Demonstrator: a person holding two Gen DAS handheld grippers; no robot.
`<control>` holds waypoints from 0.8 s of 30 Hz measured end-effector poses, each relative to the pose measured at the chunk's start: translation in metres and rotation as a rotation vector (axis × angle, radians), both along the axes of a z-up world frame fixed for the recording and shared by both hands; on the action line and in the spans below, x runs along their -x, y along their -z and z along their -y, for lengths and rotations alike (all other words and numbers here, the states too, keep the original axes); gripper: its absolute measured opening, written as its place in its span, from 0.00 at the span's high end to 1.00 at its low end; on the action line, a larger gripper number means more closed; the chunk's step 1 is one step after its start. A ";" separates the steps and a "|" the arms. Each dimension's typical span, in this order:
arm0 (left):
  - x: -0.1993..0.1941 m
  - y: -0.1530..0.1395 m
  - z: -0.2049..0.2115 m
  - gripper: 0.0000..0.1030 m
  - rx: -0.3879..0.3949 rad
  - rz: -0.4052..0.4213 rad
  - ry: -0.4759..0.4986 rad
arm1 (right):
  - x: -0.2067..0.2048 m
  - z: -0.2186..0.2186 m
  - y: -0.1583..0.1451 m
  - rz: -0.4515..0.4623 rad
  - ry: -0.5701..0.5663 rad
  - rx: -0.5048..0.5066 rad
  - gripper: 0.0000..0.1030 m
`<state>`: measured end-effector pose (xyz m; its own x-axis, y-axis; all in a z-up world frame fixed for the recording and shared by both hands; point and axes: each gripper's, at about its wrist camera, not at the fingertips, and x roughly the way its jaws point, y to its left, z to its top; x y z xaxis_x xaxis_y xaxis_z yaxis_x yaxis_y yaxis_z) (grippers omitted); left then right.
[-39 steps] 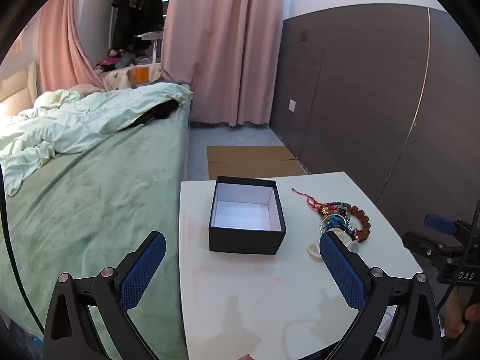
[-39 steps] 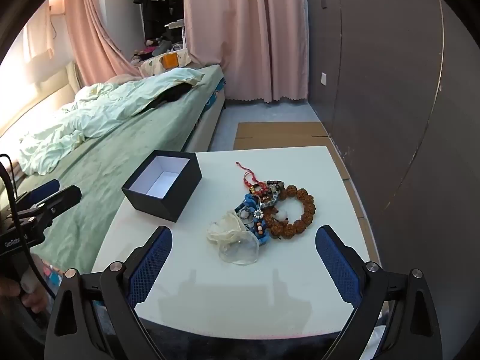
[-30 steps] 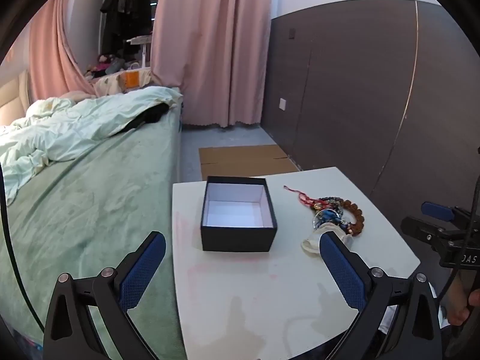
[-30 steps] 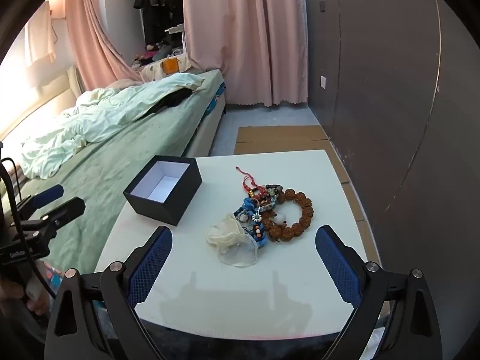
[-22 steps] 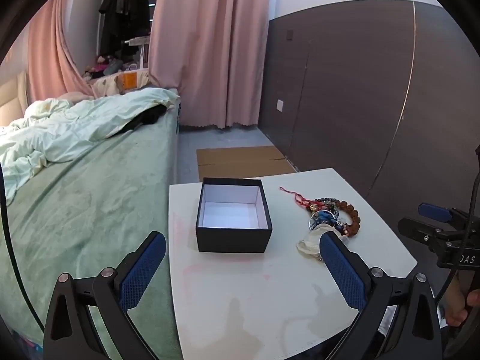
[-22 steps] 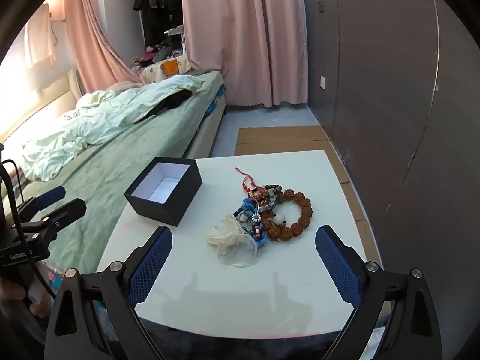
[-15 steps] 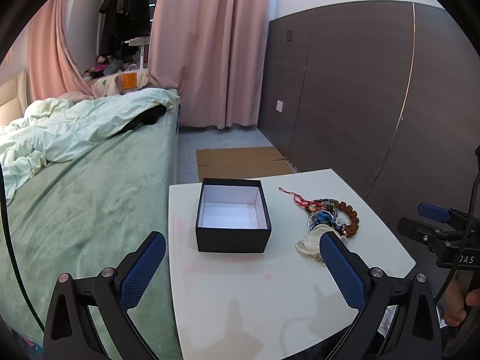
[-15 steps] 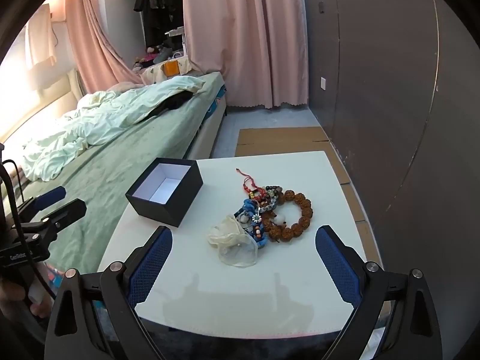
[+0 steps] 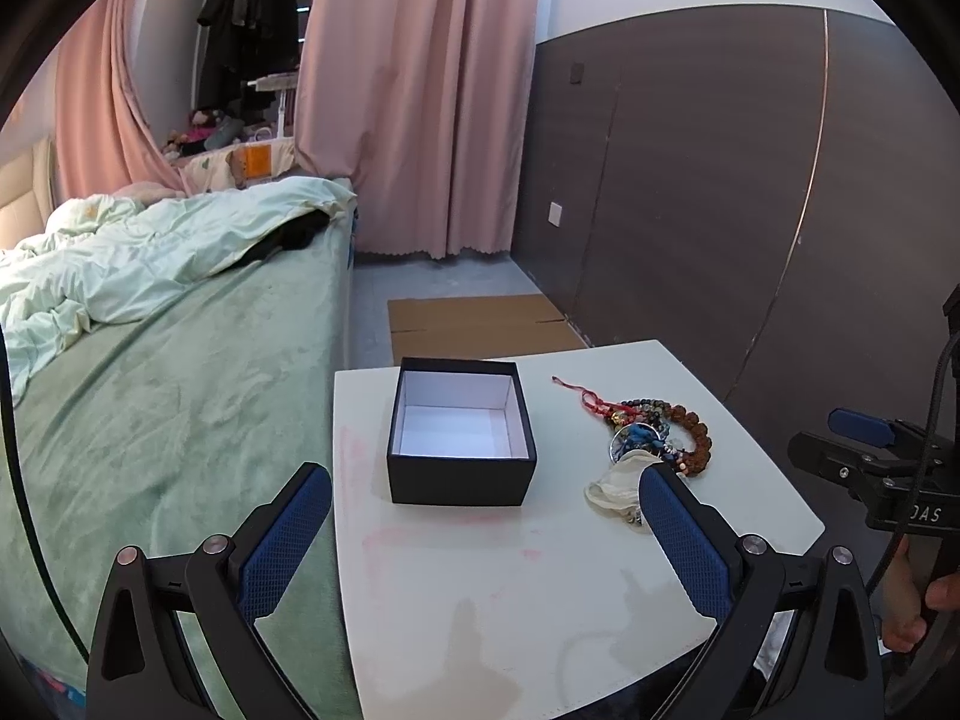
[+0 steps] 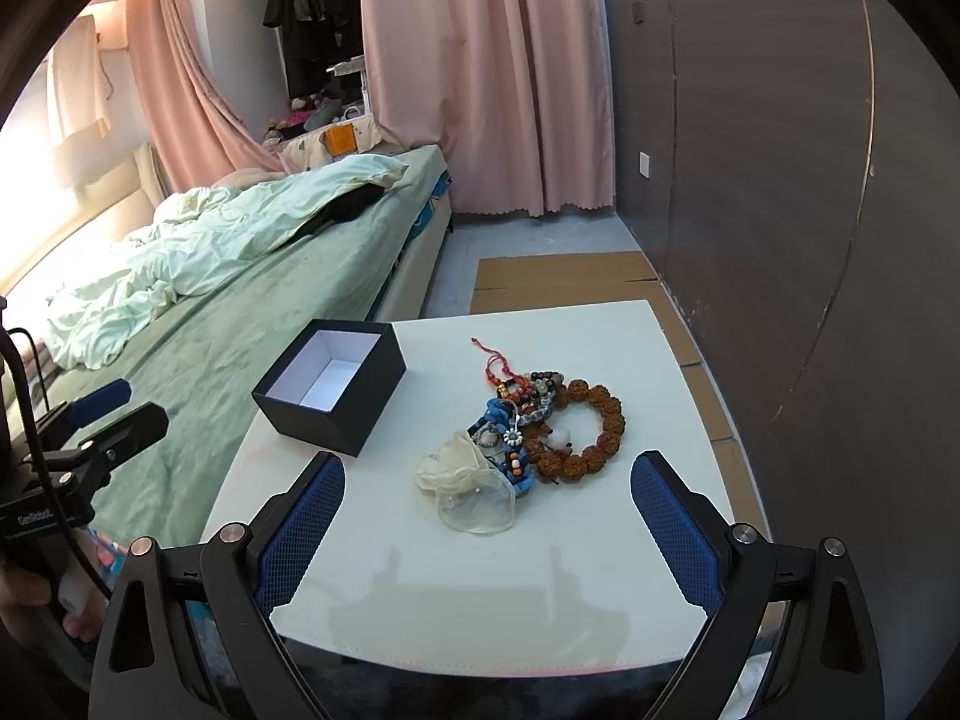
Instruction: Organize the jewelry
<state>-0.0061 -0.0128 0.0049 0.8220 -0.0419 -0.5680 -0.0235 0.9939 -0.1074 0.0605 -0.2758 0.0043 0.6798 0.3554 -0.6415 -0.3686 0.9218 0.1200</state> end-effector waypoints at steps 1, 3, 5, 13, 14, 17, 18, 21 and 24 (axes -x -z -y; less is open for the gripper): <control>0.000 0.000 0.000 0.01 0.000 0.000 -0.001 | -0.001 -0.001 0.001 -0.006 0.004 0.000 0.06; 0.000 0.000 0.000 0.01 0.007 -0.011 0.001 | -0.003 0.003 0.004 -0.021 0.011 -0.006 0.06; 0.001 -0.002 0.000 0.01 0.014 -0.007 0.004 | -0.003 0.003 0.004 -0.025 0.009 -0.016 0.06; -0.007 0.000 -0.001 0.01 0.012 -0.018 -0.007 | -0.001 0.010 -0.001 -0.011 0.015 -0.020 0.06; -0.007 0.001 -0.001 0.01 0.009 -0.017 -0.008 | 0.000 0.011 -0.002 -0.008 0.015 -0.023 0.06; -0.006 0.001 -0.001 0.01 0.003 -0.010 -0.003 | 0.001 0.012 -0.004 -0.002 0.014 -0.026 0.06; -0.006 0.001 0.000 0.01 0.001 -0.008 -0.001 | 0.002 0.011 -0.004 -0.002 0.014 -0.026 0.06; -0.006 0.002 0.001 0.01 -0.004 -0.007 0.004 | 0.002 0.012 -0.004 0.000 0.014 -0.025 0.06; -0.006 0.003 0.003 0.01 -0.002 -0.007 0.007 | 0.001 0.012 -0.004 -0.003 0.016 -0.025 0.06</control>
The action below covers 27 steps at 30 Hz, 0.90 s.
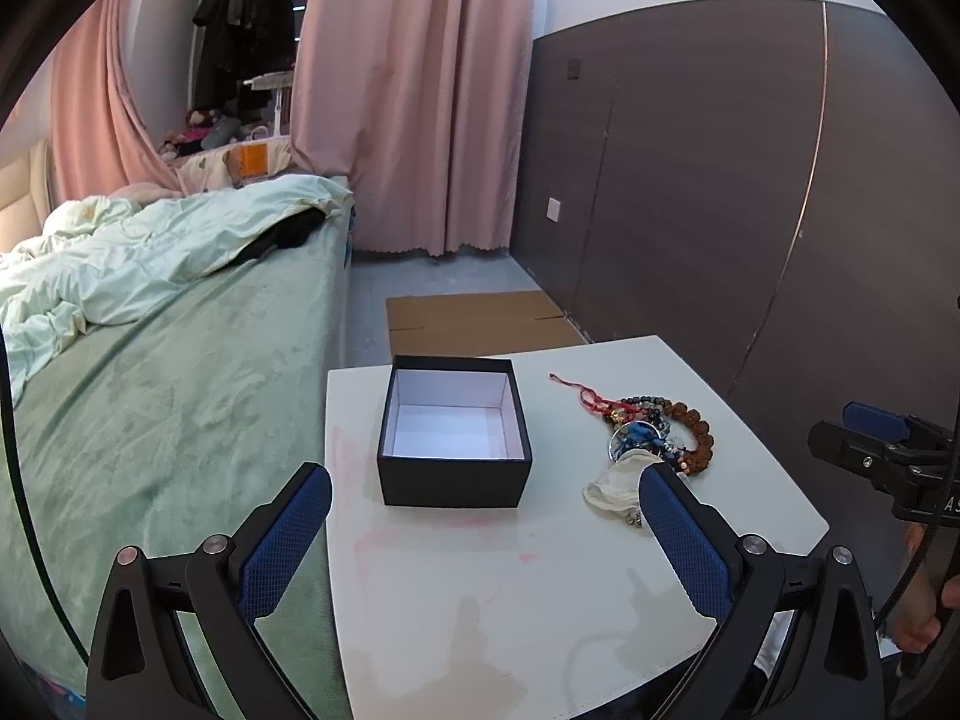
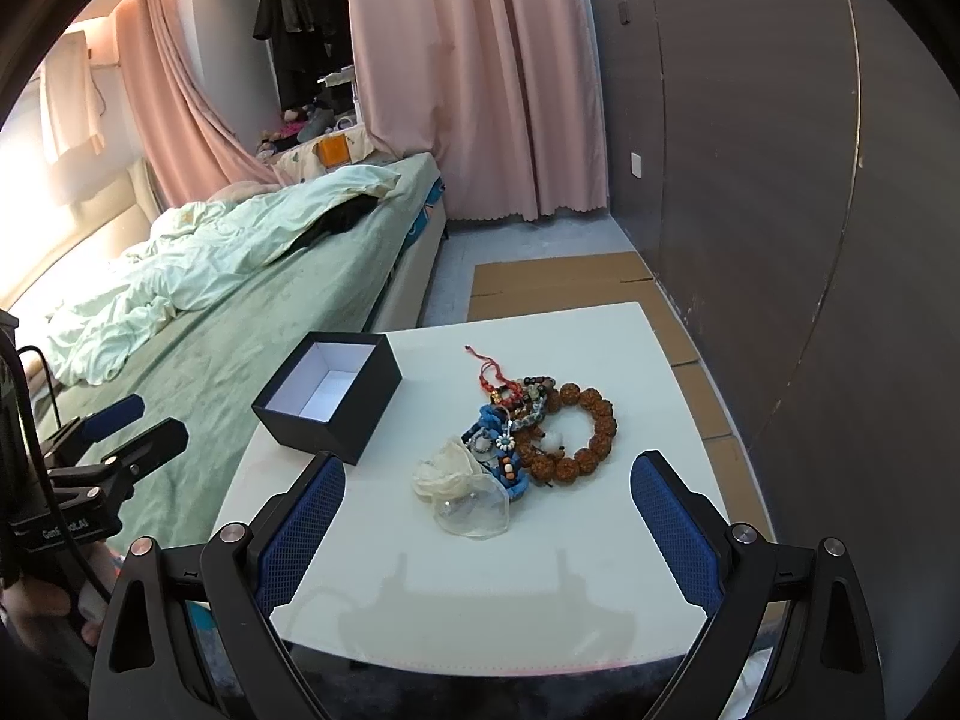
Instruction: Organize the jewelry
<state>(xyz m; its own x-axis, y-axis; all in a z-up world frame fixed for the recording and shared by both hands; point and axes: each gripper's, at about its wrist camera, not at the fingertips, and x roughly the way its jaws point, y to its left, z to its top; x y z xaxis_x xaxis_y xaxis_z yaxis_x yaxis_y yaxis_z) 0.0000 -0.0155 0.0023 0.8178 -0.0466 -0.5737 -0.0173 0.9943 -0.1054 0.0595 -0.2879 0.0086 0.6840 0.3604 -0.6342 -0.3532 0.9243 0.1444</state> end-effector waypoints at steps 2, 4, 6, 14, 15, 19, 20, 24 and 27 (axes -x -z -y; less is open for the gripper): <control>0.001 0.000 0.001 0.01 -0.002 0.003 0.001 | 0.000 0.000 0.000 -0.002 0.002 -0.001 0.06; 0.001 0.000 0.001 0.01 -0.004 0.002 0.002 | 0.000 0.000 -0.001 -0.003 0.003 0.000 0.06; 0.001 0.000 0.002 0.01 -0.004 0.002 0.002 | 0.000 0.000 0.000 -0.002 0.002 0.000 0.06; 0.002 0.001 0.002 0.01 -0.007 0.004 0.005 | 0.000 -0.001 0.000 -0.002 0.006 0.003 0.06; 0.002 0.001 0.003 0.01 -0.007 0.004 0.006 | -0.001 0.000 0.000 -0.005 0.008 0.002 0.06; 0.003 0.001 0.003 0.01 -0.003 0.004 0.006 | -0.003 0.002 0.002 -0.007 0.014 -0.002 0.06; 0.002 0.001 0.003 0.01 -0.001 0.004 0.006 | -0.003 0.002 0.002 -0.008 0.015 -0.002 0.06; 0.000 0.001 0.006 0.01 0.000 0.001 0.008 | -0.003 0.002 0.001 -0.009 0.015 -0.002 0.06; -0.005 0.000 0.010 0.01 0.004 -0.002 0.014 | -0.006 0.008 0.000 -0.011 0.023 -0.002 0.06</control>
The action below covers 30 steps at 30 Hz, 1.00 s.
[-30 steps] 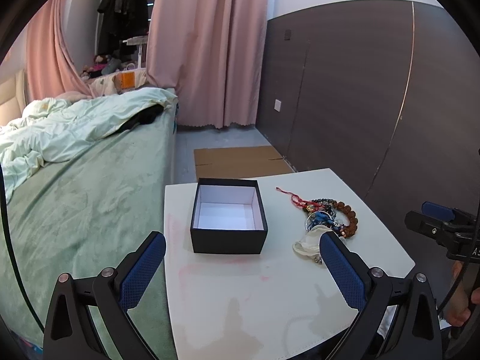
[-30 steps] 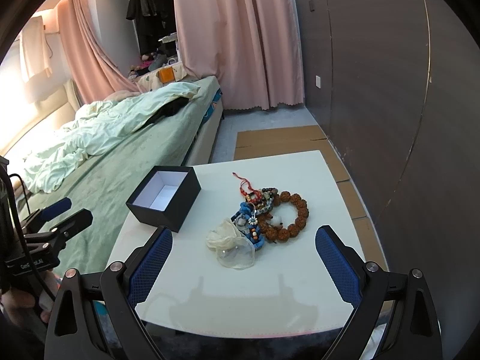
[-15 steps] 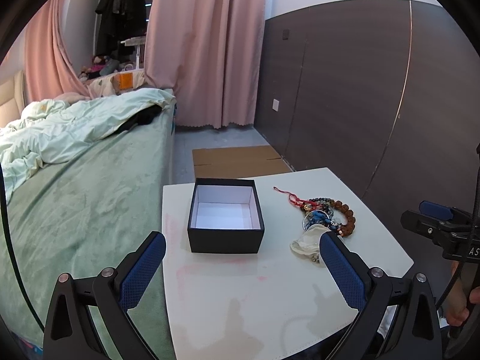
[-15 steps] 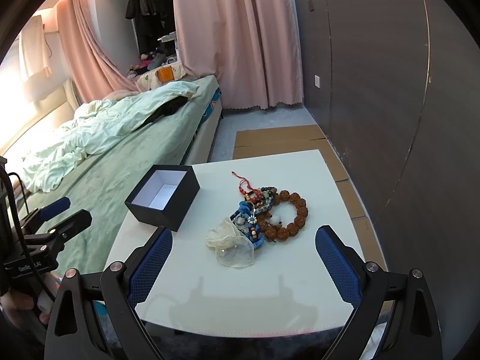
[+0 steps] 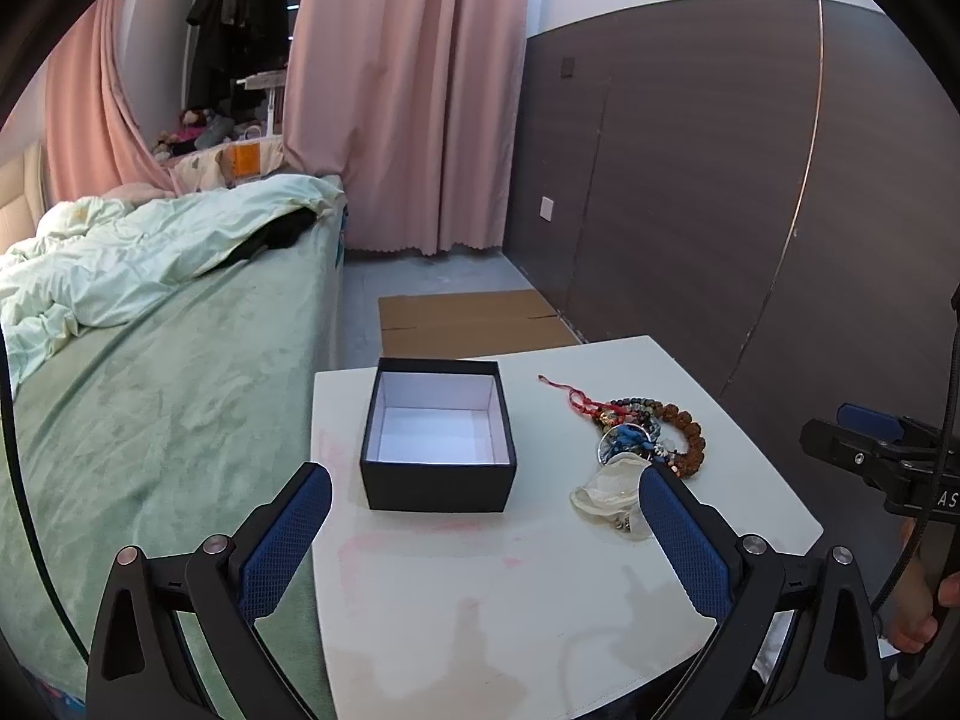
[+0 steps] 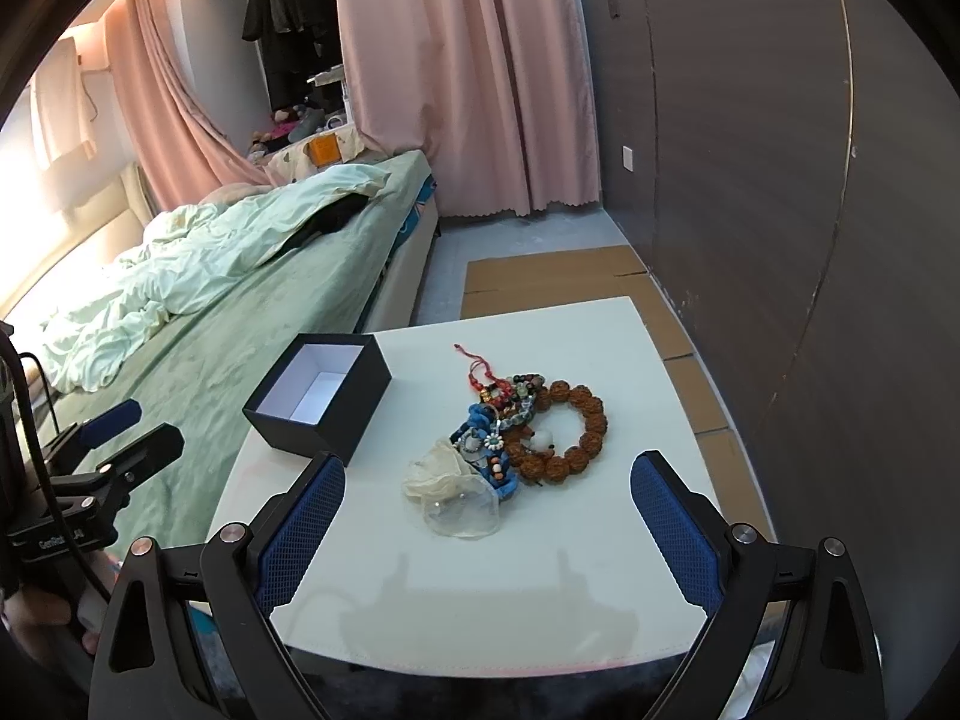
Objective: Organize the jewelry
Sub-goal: 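Move the left tool to the clear plastic pouch and close on it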
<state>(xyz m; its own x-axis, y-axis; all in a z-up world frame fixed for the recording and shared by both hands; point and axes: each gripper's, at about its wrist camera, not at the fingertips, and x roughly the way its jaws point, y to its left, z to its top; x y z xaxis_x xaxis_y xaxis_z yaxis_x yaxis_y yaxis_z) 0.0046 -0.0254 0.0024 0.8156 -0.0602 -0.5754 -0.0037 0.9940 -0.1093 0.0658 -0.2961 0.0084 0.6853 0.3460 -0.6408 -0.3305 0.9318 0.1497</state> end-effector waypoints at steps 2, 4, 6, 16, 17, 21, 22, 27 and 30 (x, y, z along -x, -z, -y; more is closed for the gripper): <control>-0.004 -0.001 0.003 0.01 0.004 0.004 0.005 | -0.004 0.006 0.000 -0.017 0.002 -0.013 0.06; -0.008 -0.003 0.005 0.01 0.013 0.006 0.006 | -0.011 0.015 0.000 -0.029 0.020 -0.026 0.06; -0.011 -0.003 0.007 0.02 0.029 0.006 0.012 | -0.015 0.022 -0.001 -0.033 0.035 -0.029 0.06; -0.039 0.007 0.028 0.13 0.092 -0.046 0.058 | -0.042 0.049 0.004 -0.111 0.089 -0.092 0.06; -0.043 0.011 0.031 0.14 0.100 -0.058 0.068 | -0.044 0.051 0.005 -0.118 0.093 -0.095 0.06; -0.055 0.022 0.043 0.16 0.117 -0.098 0.095 | -0.056 0.062 0.010 -0.162 0.117 -0.131 0.06; -0.058 0.025 0.045 0.16 0.116 -0.105 0.102 | -0.057 0.064 0.011 -0.170 0.122 -0.137 0.07; -0.071 0.040 0.062 0.17 0.111 -0.156 0.152 | -0.073 0.077 0.026 -0.249 0.146 -0.193 0.14; -0.075 0.049 0.073 0.17 0.103 -0.183 0.178 | -0.078 0.079 0.033 -0.275 0.150 -0.202 0.16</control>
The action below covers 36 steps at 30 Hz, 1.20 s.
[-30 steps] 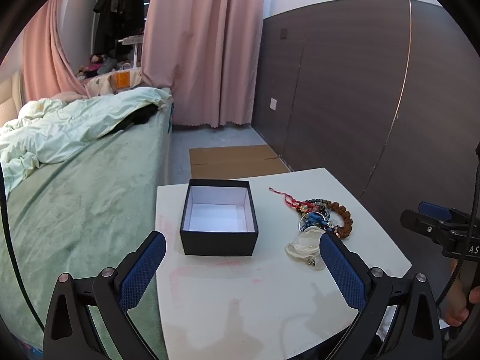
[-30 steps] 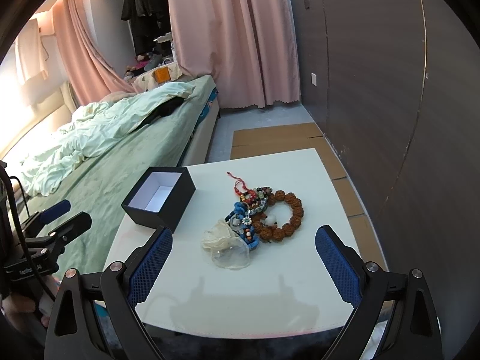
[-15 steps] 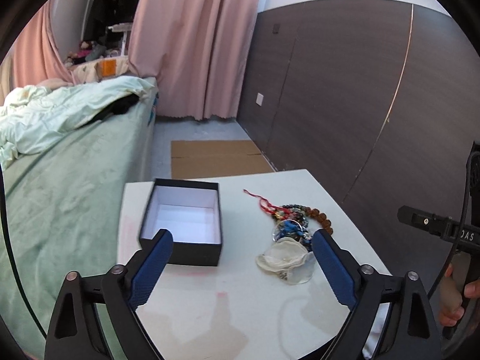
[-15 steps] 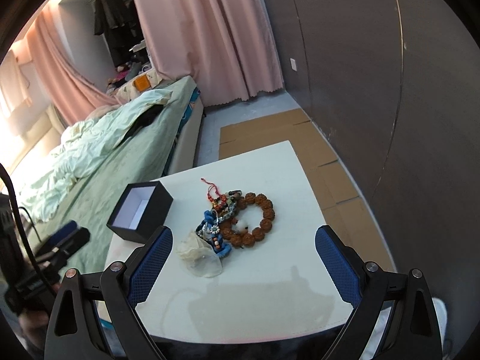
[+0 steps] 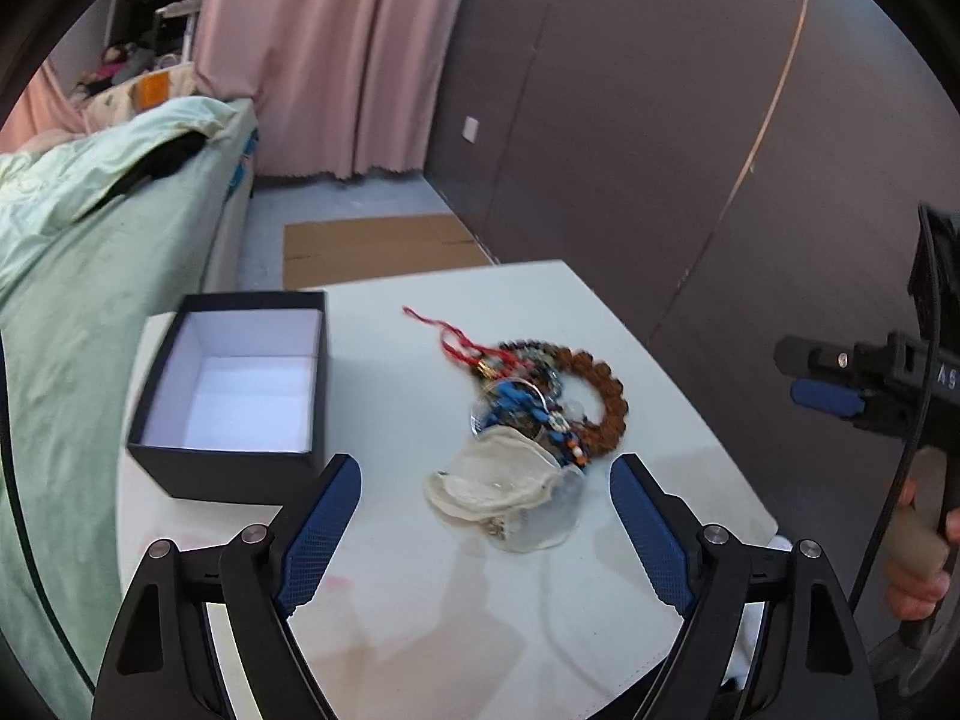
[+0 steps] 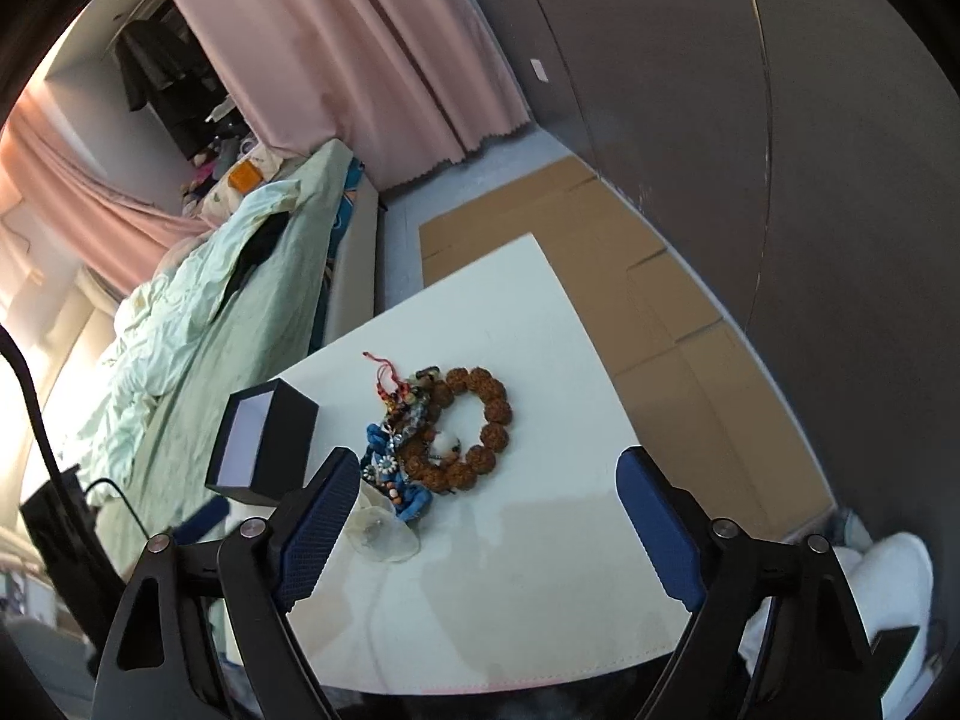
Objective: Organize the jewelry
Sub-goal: 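Move the left tool to the clear plastic pouch and close on it, then carry the pouch into the black box with the left tool while the right tool grasps the blue beaded bracelet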
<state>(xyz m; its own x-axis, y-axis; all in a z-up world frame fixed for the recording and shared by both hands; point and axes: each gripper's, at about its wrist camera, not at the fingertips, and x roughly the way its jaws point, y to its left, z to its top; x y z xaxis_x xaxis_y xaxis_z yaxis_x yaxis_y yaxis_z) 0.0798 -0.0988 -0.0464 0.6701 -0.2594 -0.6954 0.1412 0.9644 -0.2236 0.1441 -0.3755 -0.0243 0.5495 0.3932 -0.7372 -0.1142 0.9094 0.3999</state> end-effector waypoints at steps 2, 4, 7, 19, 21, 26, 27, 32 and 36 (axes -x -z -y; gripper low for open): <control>-0.003 0.007 0.009 0.18 -0.024 -0.015 0.022 | -0.002 -0.001 0.002 -0.007 -0.001 0.000 0.16; -0.008 0.014 0.014 0.21 -0.035 -0.032 0.035 | -0.003 -0.002 0.003 -0.014 -0.008 -0.006 0.17; -0.017 0.028 0.019 0.24 -0.032 -0.069 0.043 | -0.006 -0.005 0.006 -0.026 -0.021 -0.018 0.17; -0.037 0.053 0.024 0.93 -0.030 -0.136 0.070 | -0.022 -0.027 0.030 -0.122 -0.106 -0.110 0.36; -0.035 0.048 0.021 0.96 -0.015 -0.115 0.068 | -0.023 -0.031 0.034 -0.139 -0.123 -0.130 0.41; -0.028 0.026 0.009 0.97 0.012 -0.052 0.049 | -0.028 -0.048 0.046 -0.178 -0.154 -0.142 0.47; -0.027 0.023 0.006 0.97 0.019 -0.049 0.043 | -0.029 -0.051 0.048 -0.184 -0.158 -0.140 0.47; -0.024 0.010 -0.014 0.97 0.046 -0.020 -0.006 | -0.033 -0.071 0.059 -0.214 -0.180 -0.105 0.47; -0.022 0.002 -0.027 0.97 0.055 -0.006 -0.033 | -0.033 -0.085 0.065 -0.228 -0.200 -0.066 0.47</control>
<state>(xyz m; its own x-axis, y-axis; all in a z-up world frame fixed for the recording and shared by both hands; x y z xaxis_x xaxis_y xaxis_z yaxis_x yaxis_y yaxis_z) 0.1013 -0.0717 -0.0487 0.6749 -0.2751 -0.6847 0.1078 0.9547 -0.2772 0.1770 -0.2906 -0.0892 0.2800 0.5282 -0.8017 -0.1888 0.8490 0.4935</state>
